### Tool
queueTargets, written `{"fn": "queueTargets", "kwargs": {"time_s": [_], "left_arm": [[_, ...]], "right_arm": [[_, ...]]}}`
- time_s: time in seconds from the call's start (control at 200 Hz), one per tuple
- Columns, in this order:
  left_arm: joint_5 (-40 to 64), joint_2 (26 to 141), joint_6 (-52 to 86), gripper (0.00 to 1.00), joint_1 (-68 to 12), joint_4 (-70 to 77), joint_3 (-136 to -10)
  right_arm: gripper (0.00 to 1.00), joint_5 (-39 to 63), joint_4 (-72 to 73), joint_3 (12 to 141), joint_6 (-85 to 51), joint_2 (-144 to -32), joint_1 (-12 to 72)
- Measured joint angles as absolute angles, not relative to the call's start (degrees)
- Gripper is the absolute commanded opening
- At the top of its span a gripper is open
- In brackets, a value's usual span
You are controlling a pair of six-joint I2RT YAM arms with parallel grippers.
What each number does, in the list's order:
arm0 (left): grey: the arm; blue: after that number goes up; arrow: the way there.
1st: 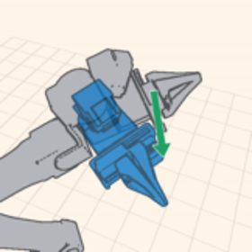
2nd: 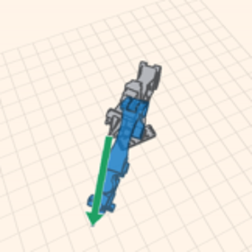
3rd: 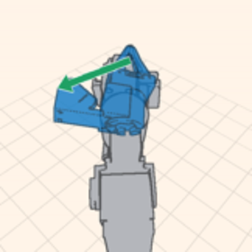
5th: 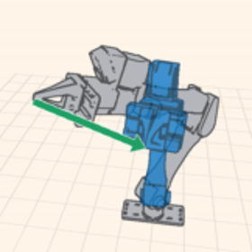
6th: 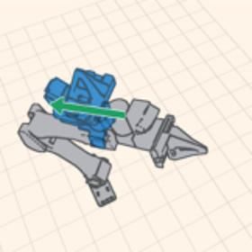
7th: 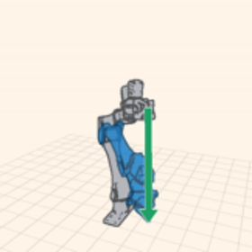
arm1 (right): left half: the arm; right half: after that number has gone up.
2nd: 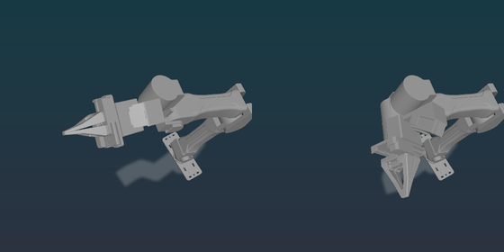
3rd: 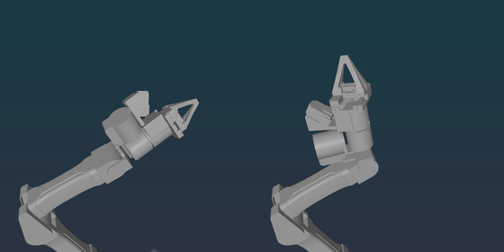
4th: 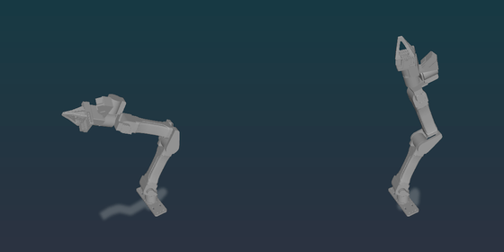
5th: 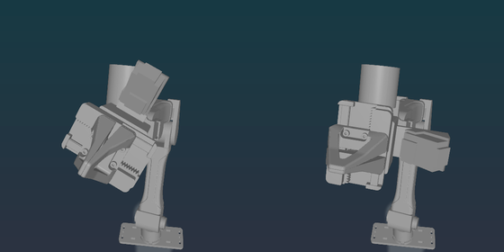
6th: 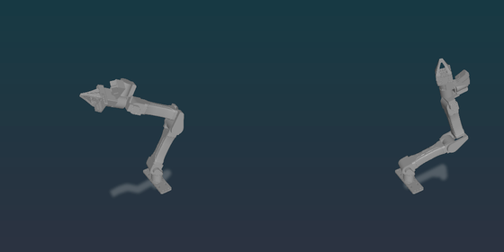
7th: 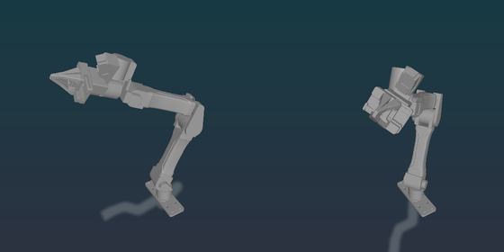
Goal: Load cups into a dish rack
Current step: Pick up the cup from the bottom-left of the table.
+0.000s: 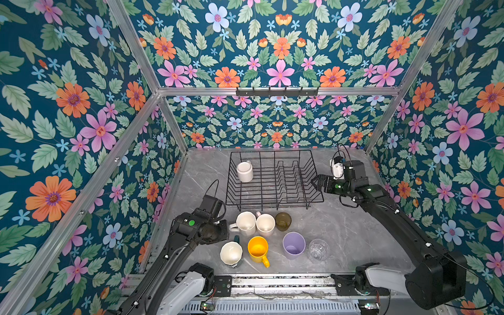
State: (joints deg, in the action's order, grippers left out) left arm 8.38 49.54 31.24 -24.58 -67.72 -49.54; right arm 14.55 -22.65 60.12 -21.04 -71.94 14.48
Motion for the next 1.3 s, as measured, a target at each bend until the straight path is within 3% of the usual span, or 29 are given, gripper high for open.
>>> {"fn": "queueTargets", "kwargs": {"time_s": [0.43, 1.3], "left_arm": [[9.1, 47.8, 29.4, 0.42, -25.8, -72.6, -48.1], [10.5, 50.4, 30.0, 0.38, -30.0, -68.6, -42.9]], "right_arm": [[0.98, 14.8, -22.4, 60.3, -21.1, -72.6, 14.5], [0.98, 14.9, -22.4, 59.9, -21.1, -72.5, 14.5]]}}
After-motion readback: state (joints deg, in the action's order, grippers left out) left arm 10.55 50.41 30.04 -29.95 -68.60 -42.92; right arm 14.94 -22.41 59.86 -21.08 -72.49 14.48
